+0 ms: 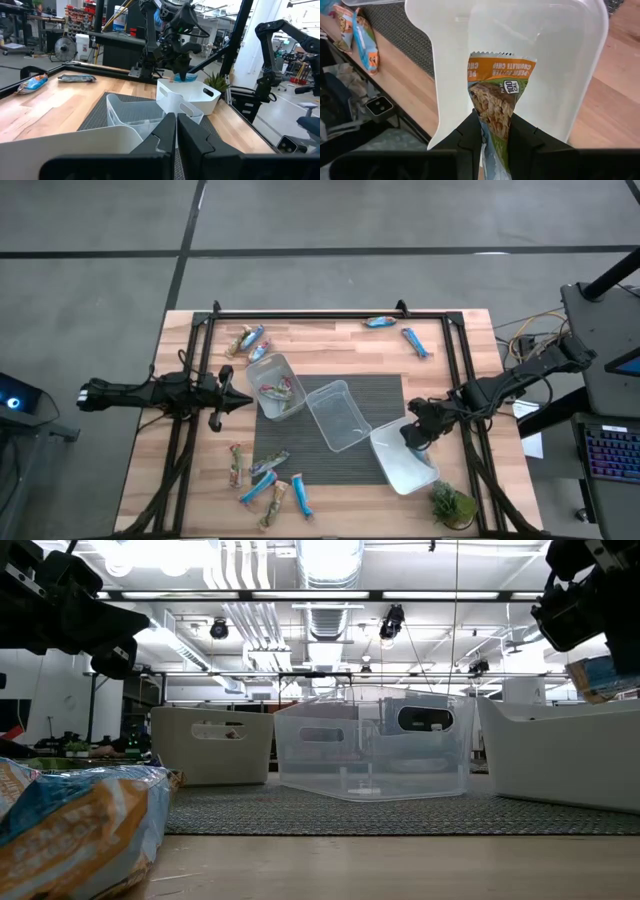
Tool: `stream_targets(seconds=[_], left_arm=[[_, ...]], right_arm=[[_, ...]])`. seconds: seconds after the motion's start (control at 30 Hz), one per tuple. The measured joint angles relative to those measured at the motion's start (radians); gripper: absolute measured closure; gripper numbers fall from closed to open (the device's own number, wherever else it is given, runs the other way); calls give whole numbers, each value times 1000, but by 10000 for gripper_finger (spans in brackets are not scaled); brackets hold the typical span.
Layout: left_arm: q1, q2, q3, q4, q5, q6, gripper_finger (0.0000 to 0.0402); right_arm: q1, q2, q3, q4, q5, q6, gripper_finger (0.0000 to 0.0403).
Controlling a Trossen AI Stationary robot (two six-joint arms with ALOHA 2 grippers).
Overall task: Pick and place Granola Bars by type
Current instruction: Put the yellow granola bar into the white bin
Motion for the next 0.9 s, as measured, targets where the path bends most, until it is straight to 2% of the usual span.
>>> stream_targets(seconds=[0.9], left_arm=[[0, 0, 0, 0, 0, 0, 401]], right_arm=[[0, 0, 0, -60, 27, 5, 344]])
